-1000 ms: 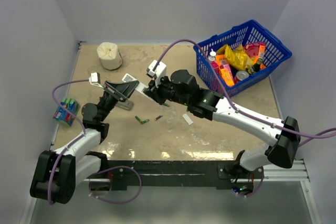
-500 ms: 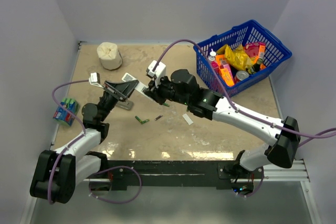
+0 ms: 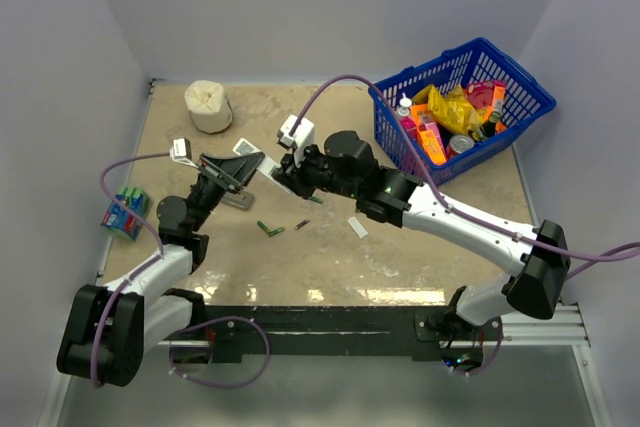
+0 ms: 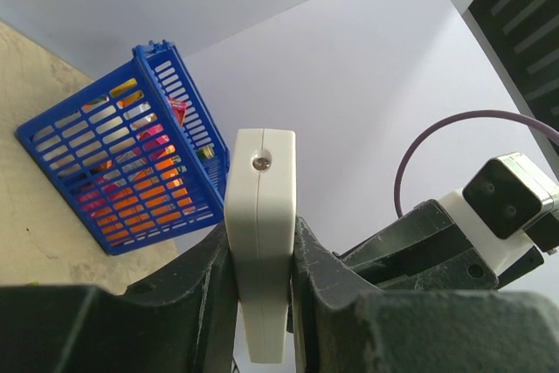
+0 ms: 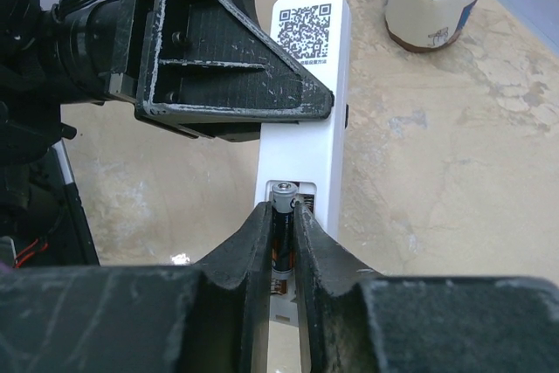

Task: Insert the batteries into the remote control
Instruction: Load the battery into the remote control.

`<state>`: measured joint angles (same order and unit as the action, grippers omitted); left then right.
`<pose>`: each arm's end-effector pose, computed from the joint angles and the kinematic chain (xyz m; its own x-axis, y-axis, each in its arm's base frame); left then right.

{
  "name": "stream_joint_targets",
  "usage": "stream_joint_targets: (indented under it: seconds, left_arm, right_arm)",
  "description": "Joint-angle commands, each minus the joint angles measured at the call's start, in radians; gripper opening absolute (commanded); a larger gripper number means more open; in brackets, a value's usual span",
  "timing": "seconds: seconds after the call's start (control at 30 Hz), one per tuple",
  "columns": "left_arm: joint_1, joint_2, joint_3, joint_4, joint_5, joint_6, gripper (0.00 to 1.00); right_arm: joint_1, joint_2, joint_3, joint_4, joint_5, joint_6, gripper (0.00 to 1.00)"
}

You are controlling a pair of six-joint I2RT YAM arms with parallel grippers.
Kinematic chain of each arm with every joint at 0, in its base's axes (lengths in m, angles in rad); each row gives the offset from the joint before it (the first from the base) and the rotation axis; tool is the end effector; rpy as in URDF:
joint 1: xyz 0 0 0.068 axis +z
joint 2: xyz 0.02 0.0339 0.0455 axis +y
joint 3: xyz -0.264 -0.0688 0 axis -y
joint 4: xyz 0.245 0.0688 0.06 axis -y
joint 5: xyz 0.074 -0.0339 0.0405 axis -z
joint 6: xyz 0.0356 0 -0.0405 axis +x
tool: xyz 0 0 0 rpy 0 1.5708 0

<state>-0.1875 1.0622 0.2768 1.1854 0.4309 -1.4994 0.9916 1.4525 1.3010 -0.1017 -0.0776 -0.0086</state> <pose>0.1987 -0.0528 0.2547 -0.5187 -0.8240 -0.2279 0.4207 -0.0138 -0.9071 0.1871 0.2912 0.3706 -0.1296 -0.2138 -0.9682 -0.8766 0.4811 0.0111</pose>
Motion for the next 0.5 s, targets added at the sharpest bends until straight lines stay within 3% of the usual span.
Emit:
stream_joint_targets:
  seconds: [0.0, 0.47]
  left_arm:
    - [-0.015, -0.019, 0.021, 0.108, -0.034, -0.025, 0.0]
    - [-0.018, -0.007, 0.022, 0.108, -0.035, -0.03, 0.0]
  right_arm:
    - [-0.001, 0.02, 0.009, -0.02, -0.031, -0.01, 0.18]
    - [-0.002, 0.017, 0.0, -0.029, -0.042, 0.002, 0.2]
